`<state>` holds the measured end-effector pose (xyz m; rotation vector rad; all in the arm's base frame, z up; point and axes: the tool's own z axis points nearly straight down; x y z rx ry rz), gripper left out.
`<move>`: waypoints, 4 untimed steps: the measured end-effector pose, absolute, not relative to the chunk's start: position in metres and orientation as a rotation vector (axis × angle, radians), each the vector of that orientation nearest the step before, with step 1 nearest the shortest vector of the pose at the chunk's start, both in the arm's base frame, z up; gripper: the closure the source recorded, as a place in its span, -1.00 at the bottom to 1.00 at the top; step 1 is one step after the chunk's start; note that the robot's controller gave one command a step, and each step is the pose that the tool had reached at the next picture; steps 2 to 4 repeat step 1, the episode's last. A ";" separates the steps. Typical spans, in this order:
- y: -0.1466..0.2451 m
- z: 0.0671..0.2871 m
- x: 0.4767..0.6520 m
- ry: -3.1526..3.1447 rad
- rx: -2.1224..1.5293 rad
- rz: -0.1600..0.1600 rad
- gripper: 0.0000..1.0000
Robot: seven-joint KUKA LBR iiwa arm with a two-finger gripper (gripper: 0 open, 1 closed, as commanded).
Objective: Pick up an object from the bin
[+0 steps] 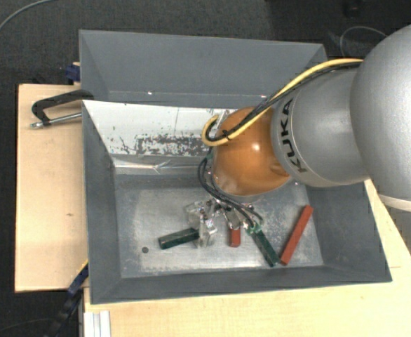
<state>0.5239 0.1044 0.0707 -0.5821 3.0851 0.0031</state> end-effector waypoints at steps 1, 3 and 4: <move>0.120 0.243 0.540 3.061 -0.632 0.002 1.00; 0.120 0.243 0.540 3.061 -0.632 0.002 1.00; 0.120 0.243 0.540 3.061 -0.632 0.002 1.00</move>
Offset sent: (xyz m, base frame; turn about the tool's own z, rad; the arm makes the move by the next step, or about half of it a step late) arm 0.0135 0.0131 0.1664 -0.0340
